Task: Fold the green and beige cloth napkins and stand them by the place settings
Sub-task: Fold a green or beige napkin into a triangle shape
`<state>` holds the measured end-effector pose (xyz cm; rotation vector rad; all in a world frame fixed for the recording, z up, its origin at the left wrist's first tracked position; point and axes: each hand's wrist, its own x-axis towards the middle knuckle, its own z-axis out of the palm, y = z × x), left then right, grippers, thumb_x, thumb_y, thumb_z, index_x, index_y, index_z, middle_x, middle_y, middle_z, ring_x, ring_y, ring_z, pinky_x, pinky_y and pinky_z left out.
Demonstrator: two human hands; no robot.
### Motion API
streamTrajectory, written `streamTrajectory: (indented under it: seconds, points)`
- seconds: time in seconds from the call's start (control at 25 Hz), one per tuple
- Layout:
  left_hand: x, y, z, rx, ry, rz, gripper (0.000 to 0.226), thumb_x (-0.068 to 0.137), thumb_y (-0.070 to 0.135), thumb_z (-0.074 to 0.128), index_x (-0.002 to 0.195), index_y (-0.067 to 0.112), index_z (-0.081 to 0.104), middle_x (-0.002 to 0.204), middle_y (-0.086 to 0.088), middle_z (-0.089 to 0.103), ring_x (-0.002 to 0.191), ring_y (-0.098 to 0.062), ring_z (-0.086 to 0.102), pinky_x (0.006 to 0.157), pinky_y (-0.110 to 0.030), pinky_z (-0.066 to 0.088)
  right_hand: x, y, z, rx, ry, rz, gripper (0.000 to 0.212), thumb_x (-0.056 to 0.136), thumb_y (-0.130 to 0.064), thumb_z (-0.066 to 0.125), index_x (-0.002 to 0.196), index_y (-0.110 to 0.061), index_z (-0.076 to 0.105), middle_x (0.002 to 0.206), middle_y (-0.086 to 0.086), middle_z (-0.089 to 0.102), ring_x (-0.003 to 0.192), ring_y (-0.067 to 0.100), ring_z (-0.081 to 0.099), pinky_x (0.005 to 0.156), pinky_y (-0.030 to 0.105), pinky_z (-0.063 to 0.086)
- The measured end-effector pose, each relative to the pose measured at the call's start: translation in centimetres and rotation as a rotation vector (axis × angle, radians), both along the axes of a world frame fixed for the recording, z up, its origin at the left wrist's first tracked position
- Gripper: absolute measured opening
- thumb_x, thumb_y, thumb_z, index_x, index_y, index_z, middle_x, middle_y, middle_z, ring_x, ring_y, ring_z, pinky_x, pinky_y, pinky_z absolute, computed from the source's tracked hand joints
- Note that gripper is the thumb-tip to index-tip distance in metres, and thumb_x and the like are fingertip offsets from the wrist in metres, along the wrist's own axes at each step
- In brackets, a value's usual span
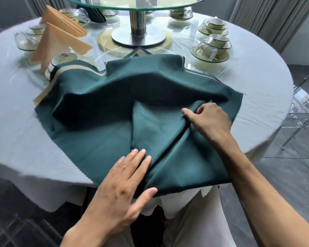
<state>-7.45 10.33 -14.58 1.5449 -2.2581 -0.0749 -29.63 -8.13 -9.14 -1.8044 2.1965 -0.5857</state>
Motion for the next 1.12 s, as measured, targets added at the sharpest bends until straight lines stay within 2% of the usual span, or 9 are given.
streamTrajectory:
  seconds: [0.12,0.32,0.4,0.52,0.64,0.8,0.96,1.12]
  points:
    - [-0.2,0.1,-0.1,-0.022,-0.018,-0.008,0.064,0.102,0.053,0.033,0.150,0.013,0.040,0.158,-0.001,0.034,0.148,-0.016,0.026,0.117,-0.038,0.023,-0.1,-0.5,-0.1,-0.011,-0.068,-0.056,0.023,0.079,-0.035,0.059,0.077,-0.013,0.065,0.085,0.010,0.068,0.090,0.032,0.064,0.070,0.029,0.040]
    - [-0.4,0.1,-0.6,-0.076,-0.008,-0.006,0.057,0.105,0.045,0.027,0.147,0.012,0.046,0.157,-0.002,0.037,0.148,-0.018,0.028,0.115,-0.041,0.026,-1.3,-0.8,-0.3,-0.141,-0.131,-0.063,0.019,0.088,-0.036,0.062,0.093,-0.018,0.065,0.098,0.007,0.070,0.097,0.031,0.063,0.078,0.033,0.045]
    - [-0.6,0.2,-0.6,-0.138,0.040,0.011,0.050,0.103,0.041,0.038,0.137,0.011,0.058,0.149,-0.004,0.048,0.141,-0.022,0.041,0.110,-0.043,0.036,-1.4,-1.1,-0.7,-0.183,-0.096,-0.049,0.020,0.089,-0.039,0.062,0.095,-0.019,0.065,0.099,0.007,0.071,0.097,0.032,0.063,0.078,0.034,0.045]
    - [-0.6,0.4,-0.4,-0.255,0.112,0.013,0.036,0.093,0.038,0.060,0.114,0.012,0.074,0.130,-0.004,0.064,0.116,-0.026,0.061,0.092,-0.042,0.049,-1.3,-1.3,-1.3,-0.198,-0.037,-0.033,0.022,0.091,-0.040,0.060,0.095,-0.018,0.064,0.099,0.010,0.071,0.097,0.035,0.063,0.076,0.035,0.045]
    - [0.2,0.6,-0.5,-0.269,0.045,-0.073,0.041,0.084,0.042,0.071,0.116,0.016,0.074,0.124,-0.002,0.067,0.105,-0.026,0.064,0.085,-0.038,0.049,-1.5,-1.5,-1.0,-0.187,0.001,-0.017,0.021,0.093,-0.032,0.054,0.092,-0.014,0.063,0.099,0.017,0.069,0.095,0.038,0.062,0.074,0.037,0.044]
    - [1.2,0.3,-1.1,-0.257,-0.012,-0.126,0.059,0.074,0.015,0.075,0.132,0.023,0.061,0.129,-0.003,0.064,0.108,-0.027,0.062,0.088,-0.038,0.049,-3.6,-2.3,-0.1,-0.139,0.004,0.153,0.024,0.085,-0.013,0.045,0.098,-0.013,0.065,0.095,0.017,0.067,0.093,0.038,0.059,0.075,0.039,0.044]
    - [1.1,-0.1,-0.8,-0.319,0.003,-0.181,0.050,0.086,0.011,0.061,0.135,0.022,0.057,0.136,-0.008,0.060,0.122,-0.026,0.059,0.097,-0.040,0.048,-6.8,-3.5,0.2,-0.030,0.105,0.326,0.023,0.083,-0.018,0.059,0.104,-0.024,0.067,0.078,-0.001,0.063,0.085,0.028,0.061,0.076,0.036,0.049]
    - [1.0,-0.5,-0.4,-0.315,-0.006,-0.274,0.053,0.079,0.000,0.071,0.129,0.016,0.066,0.142,-0.010,0.055,0.132,-0.026,0.052,0.097,-0.044,0.051,-8.1,-4.5,0.1,0.000,-0.025,0.376,0.016,0.085,-0.027,0.071,0.101,-0.029,0.067,0.074,-0.002,0.065,0.068,0.016,0.058,0.066,0.027,0.039]
